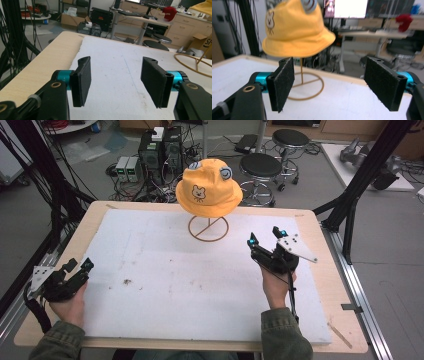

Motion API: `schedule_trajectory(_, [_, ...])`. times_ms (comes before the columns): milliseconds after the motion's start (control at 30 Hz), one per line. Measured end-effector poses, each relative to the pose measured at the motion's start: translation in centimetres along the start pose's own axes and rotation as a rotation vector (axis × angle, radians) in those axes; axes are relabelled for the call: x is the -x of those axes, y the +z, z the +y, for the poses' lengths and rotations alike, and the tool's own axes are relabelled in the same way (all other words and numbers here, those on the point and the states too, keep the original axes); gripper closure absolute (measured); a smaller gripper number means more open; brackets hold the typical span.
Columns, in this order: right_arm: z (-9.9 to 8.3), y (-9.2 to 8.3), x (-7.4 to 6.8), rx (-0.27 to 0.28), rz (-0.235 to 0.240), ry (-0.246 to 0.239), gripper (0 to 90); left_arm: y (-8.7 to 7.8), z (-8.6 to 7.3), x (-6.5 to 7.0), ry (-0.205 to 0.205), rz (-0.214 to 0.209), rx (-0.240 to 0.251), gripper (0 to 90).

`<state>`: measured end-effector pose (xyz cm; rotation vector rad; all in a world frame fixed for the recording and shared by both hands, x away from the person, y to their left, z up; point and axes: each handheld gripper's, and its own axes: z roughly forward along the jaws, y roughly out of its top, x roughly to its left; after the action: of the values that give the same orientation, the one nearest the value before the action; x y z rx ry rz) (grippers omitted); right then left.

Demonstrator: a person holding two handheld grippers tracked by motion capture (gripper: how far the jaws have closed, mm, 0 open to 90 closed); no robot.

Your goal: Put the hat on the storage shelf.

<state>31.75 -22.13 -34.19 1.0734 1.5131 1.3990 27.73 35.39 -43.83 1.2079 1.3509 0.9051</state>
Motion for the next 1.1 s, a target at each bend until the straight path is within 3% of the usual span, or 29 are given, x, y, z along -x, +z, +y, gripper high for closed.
schedule_trajectory(100, [-0.6, -0.8, 0.4, -0.011, -0.010, 0.013, 23.6, 0.0, 0.0, 0.0, -0.002, 0.001, 0.000, 41.7])
schedule_trajectory(200, [-0.8, -1.2, 1.0, -0.057, -0.025, 0.023, 21.9, -0.1, 0.0, 0.0, -0.004, 0.004, -0.001, 41.7])
schedule_trajectory(333, [-0.7, -1.9, 1.3, -0.054, -0.030, 0.029, 21.9, -0.1, 0.0, -0.1, -0.001, 0.004, -0.001, 41.7])
schedule_trajectory(400, [-1.2, -2.5, 1.3, -0.036, -0.043, 0.018, 22.6, -0.1, 0.0, 0.0, 0.000, 0.002, -0.001, 41.7])
schedule_trajectory(700, [-3.7, -4.4, 2.5, -0.098, -0.077, 0.043, 21.9, 0.0, -0.1, 0.0, -0.008, -0.003, -0.007, 41.7])
schedule_trajectory(1033, [-6.3, -5.9, 3.5, -0.165, -0.128, 0.025, 20.0, 0.0, -0.1, 0.1, -0.009, -0.009, -0.009, 41.7])
schedule_trajectory(1100, [-6.5, -6.3, 3.6, -0.155, -0.132, 0.014, 20.0, 0.0, -0.1, 0.1, -0.008, -0.010, -0.009, 41.6])
